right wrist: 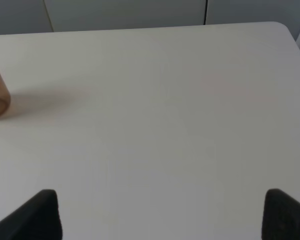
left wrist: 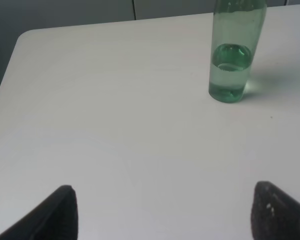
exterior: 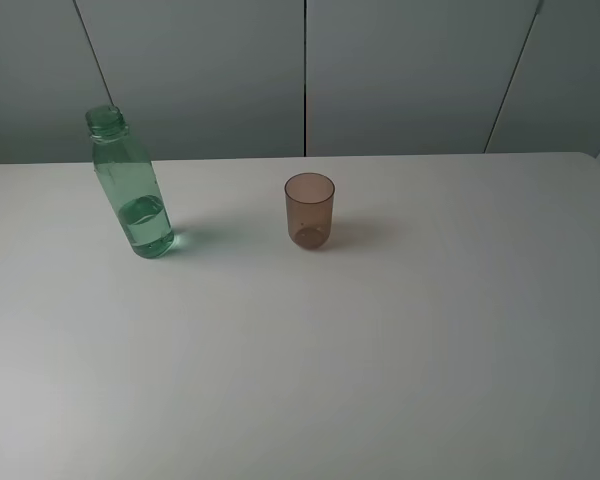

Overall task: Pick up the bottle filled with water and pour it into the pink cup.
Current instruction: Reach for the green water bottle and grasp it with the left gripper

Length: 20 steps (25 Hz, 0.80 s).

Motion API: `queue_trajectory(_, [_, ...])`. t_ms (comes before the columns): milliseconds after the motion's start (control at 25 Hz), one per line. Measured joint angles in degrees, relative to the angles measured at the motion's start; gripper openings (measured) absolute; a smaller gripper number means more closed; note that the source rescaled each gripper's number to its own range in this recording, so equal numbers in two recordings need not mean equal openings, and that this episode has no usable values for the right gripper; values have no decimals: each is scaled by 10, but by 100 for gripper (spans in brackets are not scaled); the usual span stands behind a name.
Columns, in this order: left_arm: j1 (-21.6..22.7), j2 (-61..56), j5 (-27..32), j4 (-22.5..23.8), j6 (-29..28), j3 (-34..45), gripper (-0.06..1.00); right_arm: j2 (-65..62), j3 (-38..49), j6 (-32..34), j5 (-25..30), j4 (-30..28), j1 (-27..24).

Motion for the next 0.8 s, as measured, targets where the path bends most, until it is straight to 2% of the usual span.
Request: queue_trajectory(800, [0,0,0,-2,0,0,58,0,0,0,0,0,0])
